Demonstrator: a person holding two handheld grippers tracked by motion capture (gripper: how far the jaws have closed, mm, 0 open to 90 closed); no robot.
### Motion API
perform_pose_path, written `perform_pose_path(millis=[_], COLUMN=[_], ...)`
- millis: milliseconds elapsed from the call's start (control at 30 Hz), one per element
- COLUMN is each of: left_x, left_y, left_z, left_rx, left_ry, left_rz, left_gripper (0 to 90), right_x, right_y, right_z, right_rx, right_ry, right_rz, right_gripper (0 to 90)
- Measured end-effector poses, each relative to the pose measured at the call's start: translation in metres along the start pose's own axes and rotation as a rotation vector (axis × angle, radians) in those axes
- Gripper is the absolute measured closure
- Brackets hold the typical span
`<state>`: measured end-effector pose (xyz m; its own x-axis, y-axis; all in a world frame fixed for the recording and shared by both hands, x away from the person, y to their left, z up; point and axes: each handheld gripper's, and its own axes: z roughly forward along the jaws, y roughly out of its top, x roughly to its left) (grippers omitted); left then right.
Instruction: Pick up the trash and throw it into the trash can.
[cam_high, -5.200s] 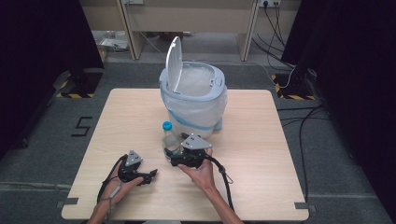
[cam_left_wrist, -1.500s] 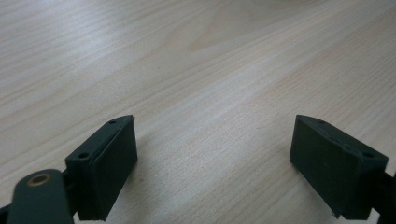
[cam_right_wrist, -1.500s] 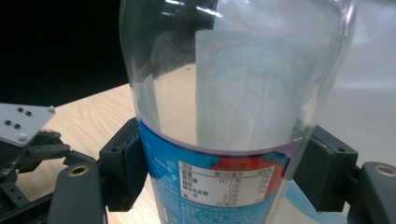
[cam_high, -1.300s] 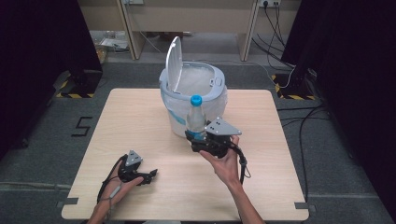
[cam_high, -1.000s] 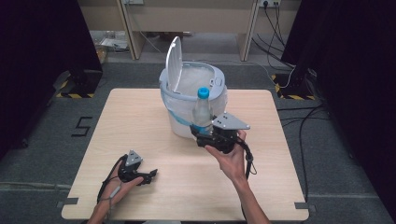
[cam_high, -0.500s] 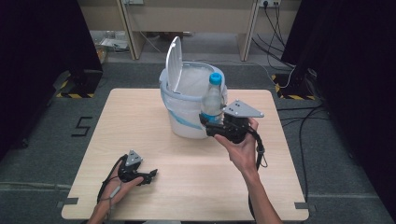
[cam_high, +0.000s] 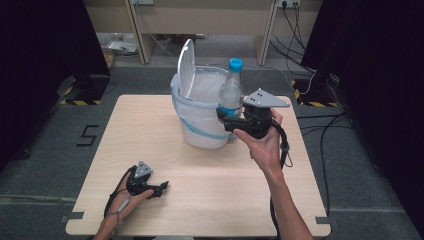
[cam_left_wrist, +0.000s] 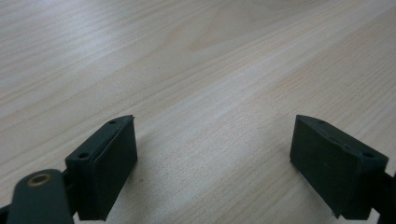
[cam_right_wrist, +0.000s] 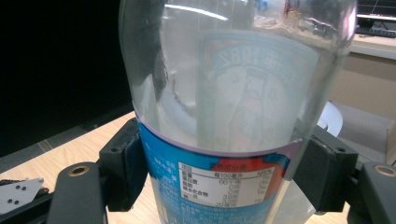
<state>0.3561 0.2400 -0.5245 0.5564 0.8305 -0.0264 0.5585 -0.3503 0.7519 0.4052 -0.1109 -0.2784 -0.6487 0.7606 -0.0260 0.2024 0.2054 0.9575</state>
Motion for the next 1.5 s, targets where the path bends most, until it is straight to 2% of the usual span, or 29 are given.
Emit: perform_pose_path(millis=[300, 367, 533, 800, 1500], left_x=[0.000, 0.000, 0.000, 0.000, 0.000], left_y=[0.000, 0.000, 0.000, 0.000, 0.000], left_z=[0.000, 0.000, 0.000, 0.000, -0.001], left_rx=[0.000, 0.004, 0.003, 0.005, 0.007], left_ry=[0.000, -0.002, -0.002, -0.002, 0.000], left_rz=[0.000, 0.000, 0.001, 0.001, 0.003], left_gripper=[13.7, 13.7, 13.7, 13.7, 13.8], right_x=[-0.006, -0.009, -0.011, -0.019, -0.027], right_y=[0.020, 0.029, 0.038, 0.048, 0.062], right_z=[0.000, 0.003, 0.009, 0.027, 0.093], right_rx=[0.007, 0.011, 0.017, 0.018, 0.044], right_ry=[-0.006, -0.009, -0.016, -0.039, -0.064], right_rz=[-0.003, -0.006, -0.006, 0.006, 0.028], right_gripper=[27.6, 27.6, 27.6, 27.5, 27.6])
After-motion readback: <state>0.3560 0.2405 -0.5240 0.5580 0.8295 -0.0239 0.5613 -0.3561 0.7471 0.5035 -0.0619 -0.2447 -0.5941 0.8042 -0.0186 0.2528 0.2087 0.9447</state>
